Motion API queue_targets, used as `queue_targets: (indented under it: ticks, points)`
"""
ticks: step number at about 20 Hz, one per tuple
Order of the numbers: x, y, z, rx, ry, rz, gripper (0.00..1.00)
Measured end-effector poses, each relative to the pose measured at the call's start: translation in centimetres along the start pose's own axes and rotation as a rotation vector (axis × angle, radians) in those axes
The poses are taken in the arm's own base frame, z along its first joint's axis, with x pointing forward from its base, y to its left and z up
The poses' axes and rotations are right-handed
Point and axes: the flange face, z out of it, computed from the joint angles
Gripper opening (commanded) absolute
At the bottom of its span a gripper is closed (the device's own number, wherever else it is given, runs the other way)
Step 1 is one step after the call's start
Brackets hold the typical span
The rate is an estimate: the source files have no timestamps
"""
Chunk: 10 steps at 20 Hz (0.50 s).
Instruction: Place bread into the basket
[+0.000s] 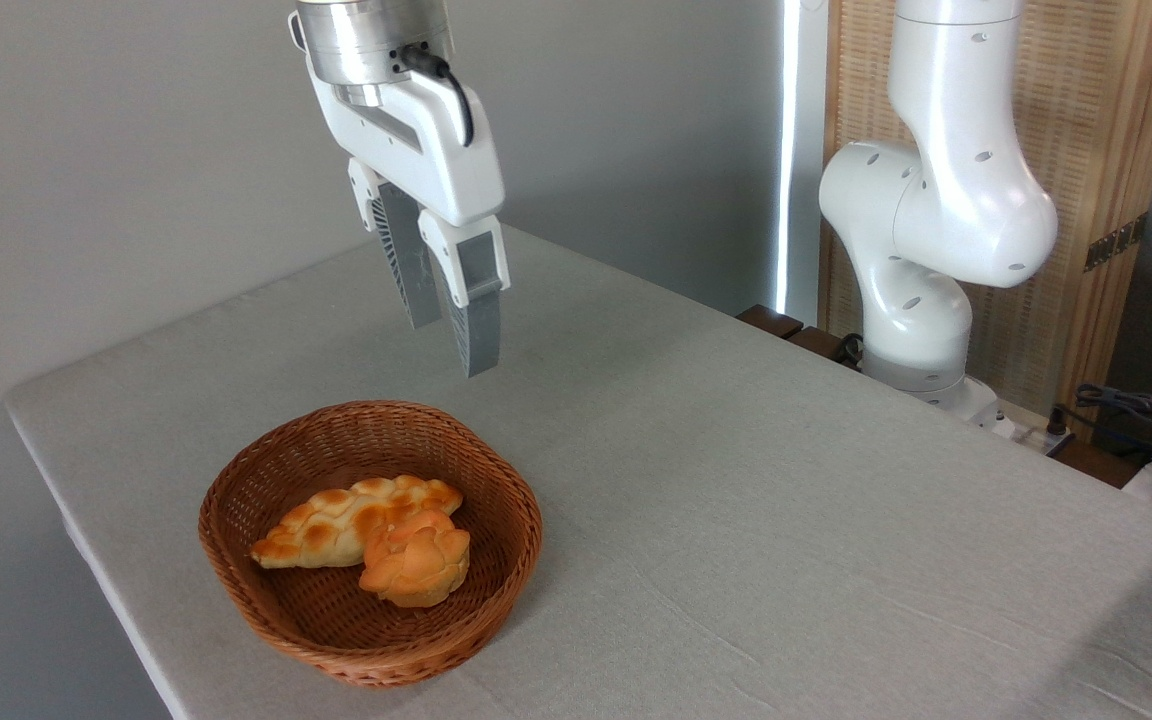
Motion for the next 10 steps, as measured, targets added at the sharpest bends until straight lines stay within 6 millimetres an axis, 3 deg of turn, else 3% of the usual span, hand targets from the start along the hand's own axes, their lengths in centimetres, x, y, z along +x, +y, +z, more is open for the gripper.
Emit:
queue_targets:
  ticks: [10]
  points:
    - [-0.53, -0.68, -0.54, 0.006, 0.006, -0.016, 1.0]
